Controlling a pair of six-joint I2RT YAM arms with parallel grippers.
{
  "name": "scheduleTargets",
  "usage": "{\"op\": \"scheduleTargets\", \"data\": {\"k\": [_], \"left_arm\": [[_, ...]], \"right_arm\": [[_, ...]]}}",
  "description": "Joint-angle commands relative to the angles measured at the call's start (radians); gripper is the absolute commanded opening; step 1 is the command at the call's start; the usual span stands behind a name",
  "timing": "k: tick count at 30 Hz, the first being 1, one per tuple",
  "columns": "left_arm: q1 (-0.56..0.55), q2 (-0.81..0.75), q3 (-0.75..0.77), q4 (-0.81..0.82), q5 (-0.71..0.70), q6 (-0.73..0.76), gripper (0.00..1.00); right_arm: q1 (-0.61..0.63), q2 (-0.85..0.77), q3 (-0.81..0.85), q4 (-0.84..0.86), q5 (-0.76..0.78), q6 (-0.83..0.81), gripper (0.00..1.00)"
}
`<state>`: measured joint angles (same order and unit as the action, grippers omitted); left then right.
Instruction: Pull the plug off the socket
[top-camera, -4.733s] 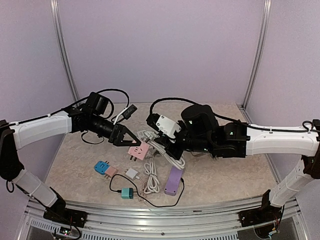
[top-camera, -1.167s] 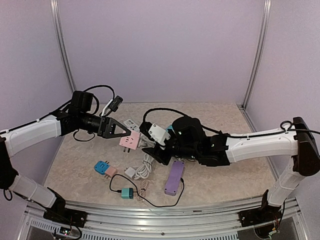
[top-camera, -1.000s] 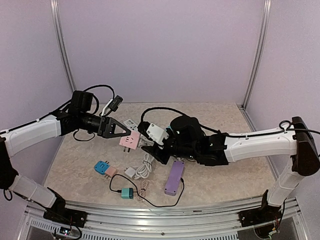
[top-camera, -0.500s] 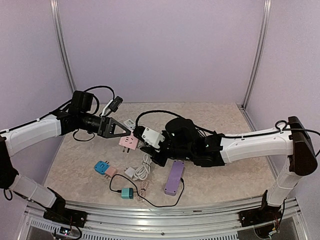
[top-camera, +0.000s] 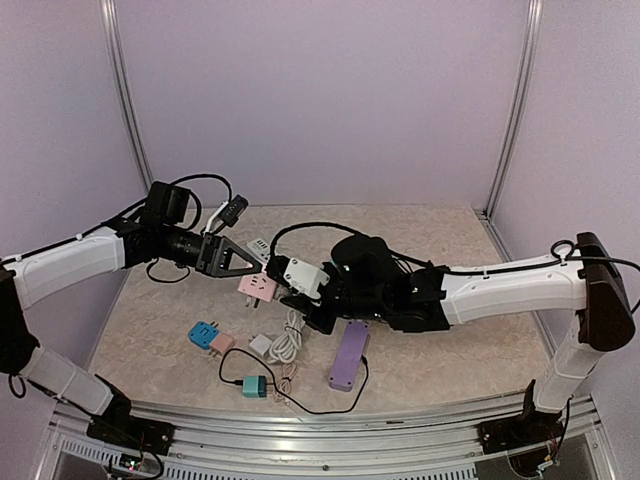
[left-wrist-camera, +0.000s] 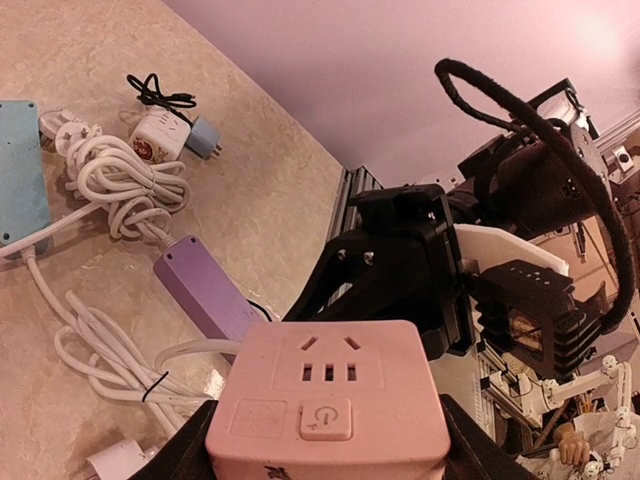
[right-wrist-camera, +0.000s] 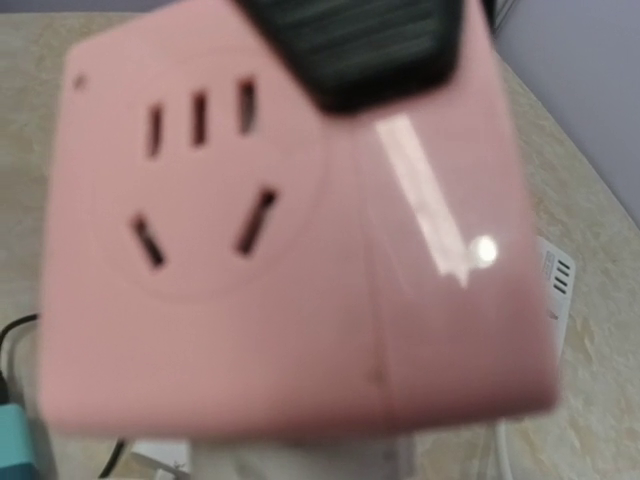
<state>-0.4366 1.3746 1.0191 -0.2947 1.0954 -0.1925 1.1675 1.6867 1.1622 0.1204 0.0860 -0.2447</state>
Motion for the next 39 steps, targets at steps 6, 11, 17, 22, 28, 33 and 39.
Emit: {"op": "scheduleTargets", "data": {"k": [6, 11, 17, 22, 28, 33, 39], "left_arm": [[-0.040, 0.028, 0.064, -0.027, 0.126, 0.070, 0.00], [-0.045, 0.035, 0.070, -0.043, 0.136, 0.080, 0.00], [-0.044, 0.029, 0.071, -0.043, 0.098, 0.079, 0.00], [-0.016, 0.021, 0.058, -0.008, 0.051, 0.042, 0.00], [0.043, -0.002, 0.029, 0.062, 0.028, -0.021, 0.00], [0.057, -0.007, 0.022, 0.077, 0.014, -0.038, 0.00], [0.075, -0.010, 0.016, 0.088, 0.006, -0.051, 0.00]], "right_arm": [[-0.033, -0.067, 0.017, 0.028, -0.262, -0.020, 0.00], [-0.041, -0.073, 0.023, 0.019, -0.300, -0.022, 0.00], [-0.039, -0.078, 0.018, 0.033, -0.220, 0.000, 0.00], [-0.031, -0.097, -0.016, 0.077, -0.122, 0.016, 0.00], [-0.002, -0.085, -0.020, 0.089, 0.001, 0.029, 0.00], [0.022, -0.047, -0.008, 0.107, 0.107, 0.049, 0.00], [0.030, -0.020, 0.008, 0.110, 0.129, 0.069, 0.00]]}}
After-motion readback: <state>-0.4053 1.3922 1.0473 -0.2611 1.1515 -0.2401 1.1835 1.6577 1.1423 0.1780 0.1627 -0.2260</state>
